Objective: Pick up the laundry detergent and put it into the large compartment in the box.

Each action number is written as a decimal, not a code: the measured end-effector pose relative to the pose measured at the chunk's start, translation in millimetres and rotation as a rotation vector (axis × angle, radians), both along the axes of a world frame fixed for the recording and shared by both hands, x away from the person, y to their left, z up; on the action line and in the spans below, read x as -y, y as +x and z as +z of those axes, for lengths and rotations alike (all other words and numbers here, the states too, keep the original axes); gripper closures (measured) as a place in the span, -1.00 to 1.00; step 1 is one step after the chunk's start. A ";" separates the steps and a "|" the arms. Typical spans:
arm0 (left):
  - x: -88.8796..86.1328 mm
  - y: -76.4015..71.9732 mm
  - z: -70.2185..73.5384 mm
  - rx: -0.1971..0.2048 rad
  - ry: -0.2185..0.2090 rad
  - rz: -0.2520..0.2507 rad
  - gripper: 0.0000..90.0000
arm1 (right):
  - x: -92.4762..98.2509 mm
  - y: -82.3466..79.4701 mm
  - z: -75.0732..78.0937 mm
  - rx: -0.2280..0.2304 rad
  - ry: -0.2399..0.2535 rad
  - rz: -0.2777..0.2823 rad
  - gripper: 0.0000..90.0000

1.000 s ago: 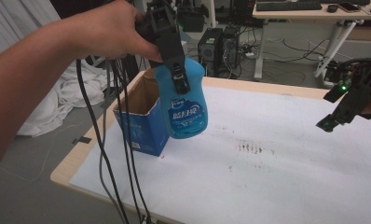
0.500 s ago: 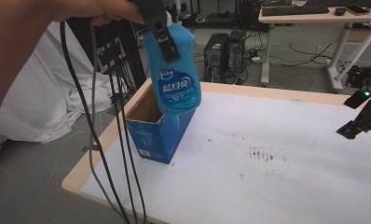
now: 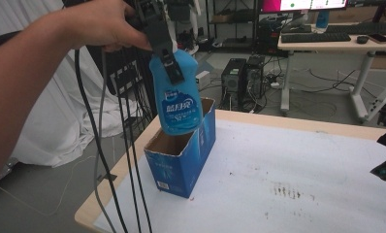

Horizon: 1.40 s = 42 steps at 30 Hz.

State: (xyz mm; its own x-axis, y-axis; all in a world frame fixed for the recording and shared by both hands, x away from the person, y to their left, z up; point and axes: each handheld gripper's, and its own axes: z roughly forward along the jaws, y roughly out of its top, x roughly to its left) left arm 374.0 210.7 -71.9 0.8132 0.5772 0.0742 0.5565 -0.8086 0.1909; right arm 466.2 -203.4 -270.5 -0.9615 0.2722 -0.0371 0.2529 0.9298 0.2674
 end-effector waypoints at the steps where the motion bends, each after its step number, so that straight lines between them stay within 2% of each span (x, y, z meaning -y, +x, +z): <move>1: -2.6 2.3 -0.5 -0.005 0.005 0.003 -0.17 | 0.4 0.2 0.0 0.000 0.001 -0.006 -0.95; 11: -18.0 14.2 -5.9 -0.002 0.011 0.000 -0.17 | 8.7 1.6 2.5 0.003 0.002 -0.032 -0.95; 17: -25.3 19.3 -17.4 -0.003 0.018 -0.007 -0.16 | 9.5 2.5 1.2 0.001 -0.003 -0.040 -0.95; 22: -30.7 24.0 -33.1 -0.006 0.052 -0.020 -0.16 | 8.5 3.6 0.0 0.000 -0.005 -0.038 -0.95; 27: -34.4 28.9 -50.3 -0.025 0.056 -0.015 -0.16 | 7.5 5.4 -1.7 -0.004 -0.008 -0.036 -0.95; 29: -36.1 31.1 -58.9 -0.031 0.071 -0.017 -0.17 | 7.4 5.5 -1.8 -0.006 -0.010 -0.043 -0.95; 30: -36.1 31.1 -58.9 -0.031 0.071 -0.017 -0.16 | 7.4 5.5 -1.8 -0.006 -0.010 -0.043 -0.95; 31: -38.7 32.4 -66.3 -0.025 0.075 -0.013 -0.16 | 7.5 6.3 -2.0 -0.003 -0.007 -0.039 -0.95; 34: -43.5 34.6 -77.0 -0.028 0.073 -0.005 -0.16 | 7.8 6.7 -2.0 -0.004 -0.010 -0.041 -0.95; 42: -43.1 38.1 -111.1 -0.052 0.085 -0.026 -0.16 | 6.4 8.1 -4.0 0.004 -0.017 -0.045 -0.95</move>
